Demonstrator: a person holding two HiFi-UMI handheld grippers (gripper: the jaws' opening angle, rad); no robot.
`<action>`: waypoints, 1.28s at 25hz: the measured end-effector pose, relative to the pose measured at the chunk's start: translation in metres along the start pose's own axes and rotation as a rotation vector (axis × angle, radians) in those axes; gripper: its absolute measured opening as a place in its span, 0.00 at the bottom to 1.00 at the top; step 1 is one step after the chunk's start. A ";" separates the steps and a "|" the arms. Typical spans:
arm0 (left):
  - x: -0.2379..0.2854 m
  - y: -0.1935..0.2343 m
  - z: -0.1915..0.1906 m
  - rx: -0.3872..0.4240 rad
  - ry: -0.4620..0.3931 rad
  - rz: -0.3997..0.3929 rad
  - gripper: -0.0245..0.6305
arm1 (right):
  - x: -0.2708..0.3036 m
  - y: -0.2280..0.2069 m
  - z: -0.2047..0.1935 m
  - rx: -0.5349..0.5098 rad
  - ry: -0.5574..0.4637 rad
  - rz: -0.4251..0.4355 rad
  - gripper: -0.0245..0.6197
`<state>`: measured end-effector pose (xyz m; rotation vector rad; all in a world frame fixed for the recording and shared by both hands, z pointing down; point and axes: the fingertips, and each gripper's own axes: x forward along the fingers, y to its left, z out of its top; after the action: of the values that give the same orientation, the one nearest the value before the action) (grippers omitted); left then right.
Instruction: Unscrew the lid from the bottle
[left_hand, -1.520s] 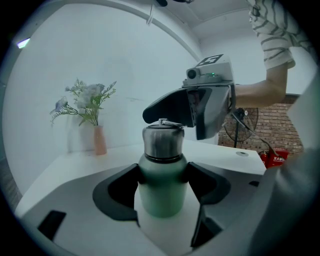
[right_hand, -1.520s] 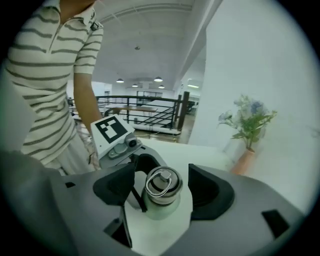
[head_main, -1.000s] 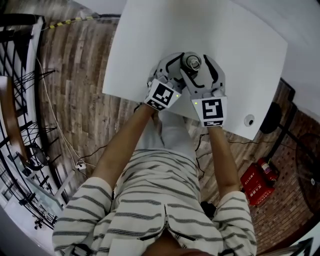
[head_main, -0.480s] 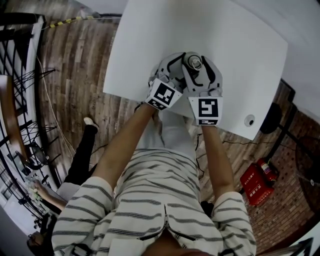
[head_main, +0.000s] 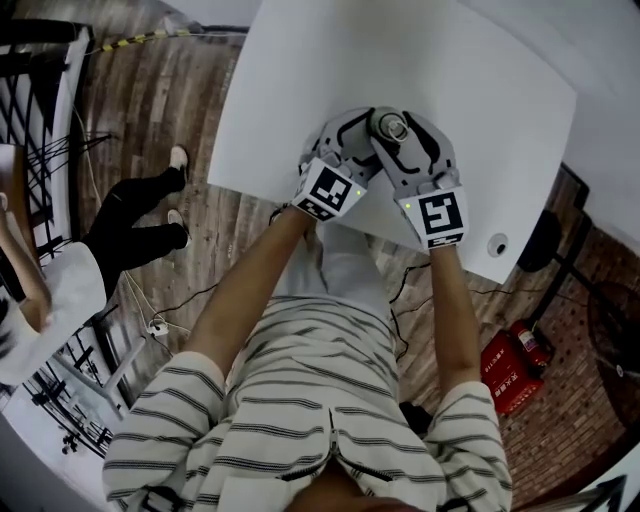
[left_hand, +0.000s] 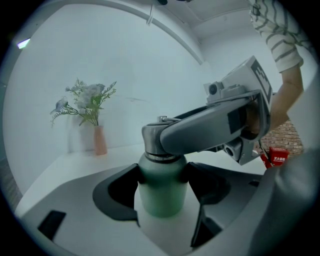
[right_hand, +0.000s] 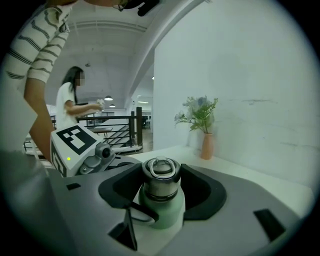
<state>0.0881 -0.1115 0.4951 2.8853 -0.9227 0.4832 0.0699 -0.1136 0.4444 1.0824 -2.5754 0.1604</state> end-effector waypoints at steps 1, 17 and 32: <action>-0.001 0.000 0.000 0.000 0.000 -0.001 0.52 | 0.000 0.001 0.003 -0.012 -0.010 0.027 0.43; -0.002 0.001 0.000 -0.006 0.008 -0.013 0.52 | -0.008 0.014 0.017 -0.175 -0.021 0.226 0.43; -0.017 -0.006 0.017 -0.015 0.005 -0.031 0.56 | -0.042 0.006 0.033 0.077 -0.095 0.006 0.43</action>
<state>0.0827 -0.0999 0.4731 2.8790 -0.8761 0.4791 0.0845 -0.0889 0.3983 1.1350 -2.6773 0.2158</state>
